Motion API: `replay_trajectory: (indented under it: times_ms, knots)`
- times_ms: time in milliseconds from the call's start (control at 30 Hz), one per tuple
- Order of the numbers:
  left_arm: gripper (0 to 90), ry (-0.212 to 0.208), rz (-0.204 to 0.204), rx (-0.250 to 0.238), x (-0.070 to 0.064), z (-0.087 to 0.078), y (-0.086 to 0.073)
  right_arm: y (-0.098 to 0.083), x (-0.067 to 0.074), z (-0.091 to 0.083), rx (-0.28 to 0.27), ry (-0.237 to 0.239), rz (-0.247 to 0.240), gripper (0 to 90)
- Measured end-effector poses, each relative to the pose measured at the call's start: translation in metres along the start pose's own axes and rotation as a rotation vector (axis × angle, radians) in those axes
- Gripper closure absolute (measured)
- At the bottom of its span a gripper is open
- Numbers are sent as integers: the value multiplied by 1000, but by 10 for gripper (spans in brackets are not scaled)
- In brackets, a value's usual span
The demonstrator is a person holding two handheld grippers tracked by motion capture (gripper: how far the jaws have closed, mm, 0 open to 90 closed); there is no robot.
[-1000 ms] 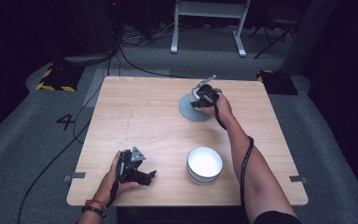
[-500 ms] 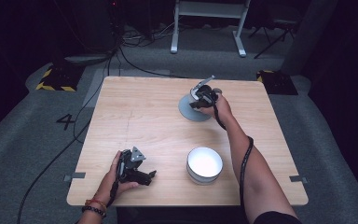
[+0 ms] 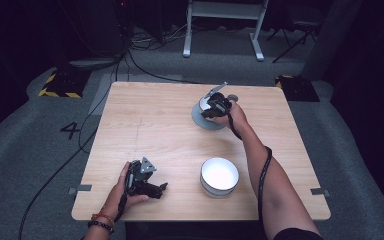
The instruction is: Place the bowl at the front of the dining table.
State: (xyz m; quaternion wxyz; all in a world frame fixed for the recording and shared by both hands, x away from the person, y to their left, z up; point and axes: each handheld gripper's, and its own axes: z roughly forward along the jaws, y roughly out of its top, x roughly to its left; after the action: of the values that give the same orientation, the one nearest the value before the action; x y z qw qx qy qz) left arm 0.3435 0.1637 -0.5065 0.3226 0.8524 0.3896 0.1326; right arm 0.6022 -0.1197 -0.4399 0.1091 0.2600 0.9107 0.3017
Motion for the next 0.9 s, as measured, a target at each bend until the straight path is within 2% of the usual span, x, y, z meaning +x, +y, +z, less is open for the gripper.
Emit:
replay_trajectory:
  times_ms: [200,333,700,833,900]
  knots:
    - [11,0,0,0,0,0,0,-3,-2,0,-16,12,3,801]
    - [10,0,0,0,0,0,0,-2,-1,-1,-1,8,6,793]
    - [10,0,0,0,0,0,0,-4,0,-2,-6,16,6,754]
    - [10,-1,-3,0,0,0,0,-3,1,-3,7,3,-2,749]
    - [10,0,0,0,0,0,0,-4,0,-4,-9,13,-2,743]
